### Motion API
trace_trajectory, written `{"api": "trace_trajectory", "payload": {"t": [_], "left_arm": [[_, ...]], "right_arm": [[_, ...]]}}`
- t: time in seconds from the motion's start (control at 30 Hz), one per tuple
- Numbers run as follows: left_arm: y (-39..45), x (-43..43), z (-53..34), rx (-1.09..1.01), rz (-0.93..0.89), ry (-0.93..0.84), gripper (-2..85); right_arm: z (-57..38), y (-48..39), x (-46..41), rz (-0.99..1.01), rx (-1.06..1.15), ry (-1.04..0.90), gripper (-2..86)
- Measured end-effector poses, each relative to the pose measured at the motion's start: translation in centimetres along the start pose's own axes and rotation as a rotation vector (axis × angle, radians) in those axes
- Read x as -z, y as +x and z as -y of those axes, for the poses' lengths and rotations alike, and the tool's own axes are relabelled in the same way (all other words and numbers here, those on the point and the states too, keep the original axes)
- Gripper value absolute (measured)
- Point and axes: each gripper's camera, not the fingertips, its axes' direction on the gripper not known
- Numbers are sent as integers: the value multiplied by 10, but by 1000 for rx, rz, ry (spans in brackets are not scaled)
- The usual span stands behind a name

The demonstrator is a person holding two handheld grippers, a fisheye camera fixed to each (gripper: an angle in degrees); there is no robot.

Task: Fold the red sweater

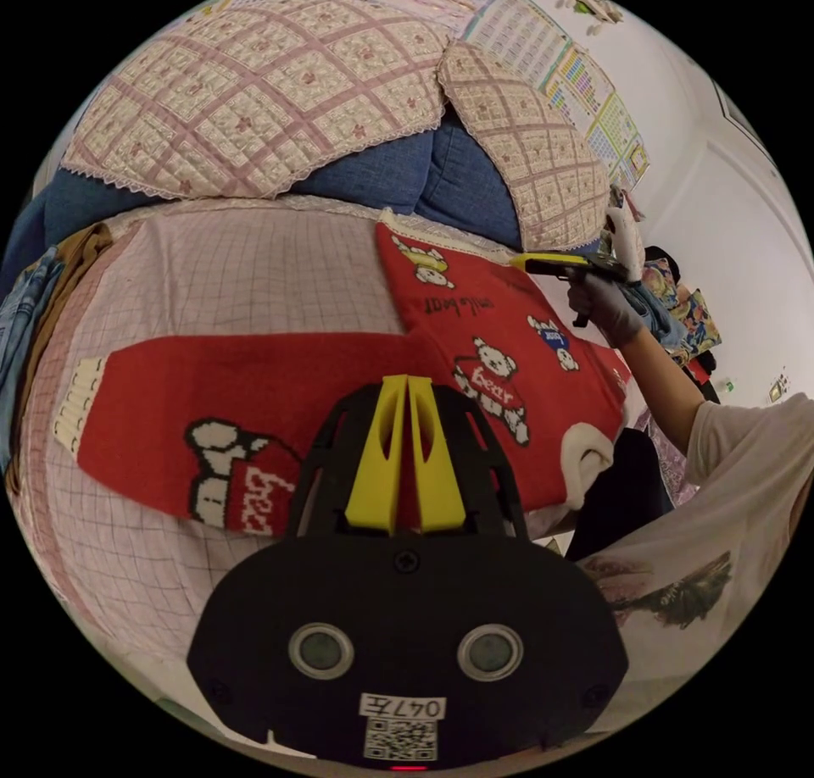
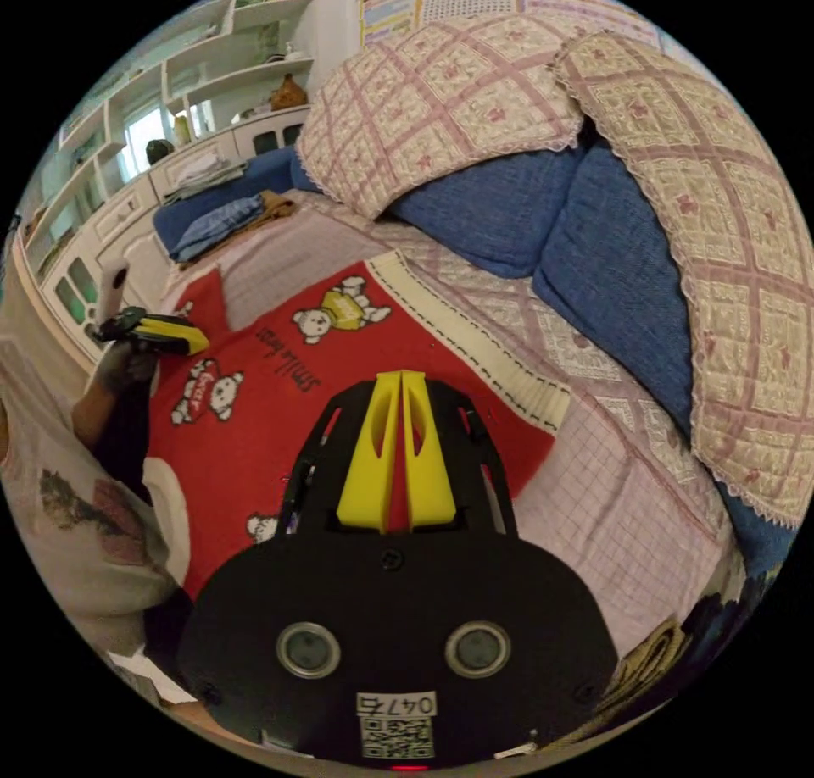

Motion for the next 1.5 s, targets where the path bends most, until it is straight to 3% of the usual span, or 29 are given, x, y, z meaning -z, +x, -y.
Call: {"api": "trace_trajectory", "payload": {"t": [0.13,0.37,0.87,1.07,1.3,1.37,1.5], "left_arm": [[1,-12,2,-2,3,2,-10],[2,-25,5,1,-5,2,-10],[10,-37,2,7,-16,2,-10],[14,-34,-2,10,-20,2,-10],[26,-23,-10,-9,2,11,-10],[29,-18,-13,-15,9,20,-10],[47,4,-22,-50,33,53,-10]], "right_arm": [[13,-20,-13,66,58,-27,-12],[27,-51,-37,-4,164,-92,-12],[5,-81,-37,-84,157,-113,-12],[-25,-90,5,162,67,16,-12],[-98,-184,67,487,231,46,-6],[-119,-212,75,521,286,-14,9],[-162,-258,93,392,348,-115,39]]}}
